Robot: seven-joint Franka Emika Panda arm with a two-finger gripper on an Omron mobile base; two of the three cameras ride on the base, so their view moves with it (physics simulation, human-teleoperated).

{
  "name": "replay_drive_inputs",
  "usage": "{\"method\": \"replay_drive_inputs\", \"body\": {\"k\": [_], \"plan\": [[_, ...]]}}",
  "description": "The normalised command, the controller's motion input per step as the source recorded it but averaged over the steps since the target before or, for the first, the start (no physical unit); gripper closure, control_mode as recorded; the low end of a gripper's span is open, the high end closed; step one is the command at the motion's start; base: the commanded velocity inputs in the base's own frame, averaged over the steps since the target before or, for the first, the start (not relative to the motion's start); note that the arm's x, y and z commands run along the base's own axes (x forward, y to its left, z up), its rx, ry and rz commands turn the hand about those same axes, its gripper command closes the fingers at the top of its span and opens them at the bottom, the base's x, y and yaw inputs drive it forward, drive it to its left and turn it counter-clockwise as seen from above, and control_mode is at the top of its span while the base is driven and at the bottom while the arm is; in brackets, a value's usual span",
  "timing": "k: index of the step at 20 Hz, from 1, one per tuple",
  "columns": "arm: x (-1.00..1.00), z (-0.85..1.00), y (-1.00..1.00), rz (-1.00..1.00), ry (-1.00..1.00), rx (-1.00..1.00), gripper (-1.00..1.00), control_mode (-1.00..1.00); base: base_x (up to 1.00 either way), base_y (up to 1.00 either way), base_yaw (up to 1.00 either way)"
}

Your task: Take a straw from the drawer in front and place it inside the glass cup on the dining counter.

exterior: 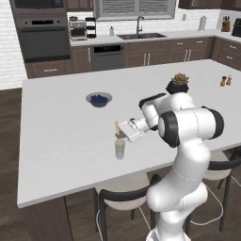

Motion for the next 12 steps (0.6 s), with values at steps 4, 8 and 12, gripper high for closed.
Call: {"method": "replay_drive_inputs", "body": {"k": [4, 8, 12], "plan": [[0.24, -0.09, -0.13, 0.0, -0.07, 0.0, 1.0, -1.0, 0.0, 0.0, 0.0], [-0.09, -0.21, 0.01, 0.0, -0.04, 0.0, 1.0, -1.0, 0.0, 0.0, 0.0], [-0.01, -0.21, 0.06, 0.0, 0.0, 0.0, 1.0, -1.0, 0.0, 0.0, 0.0]]}}
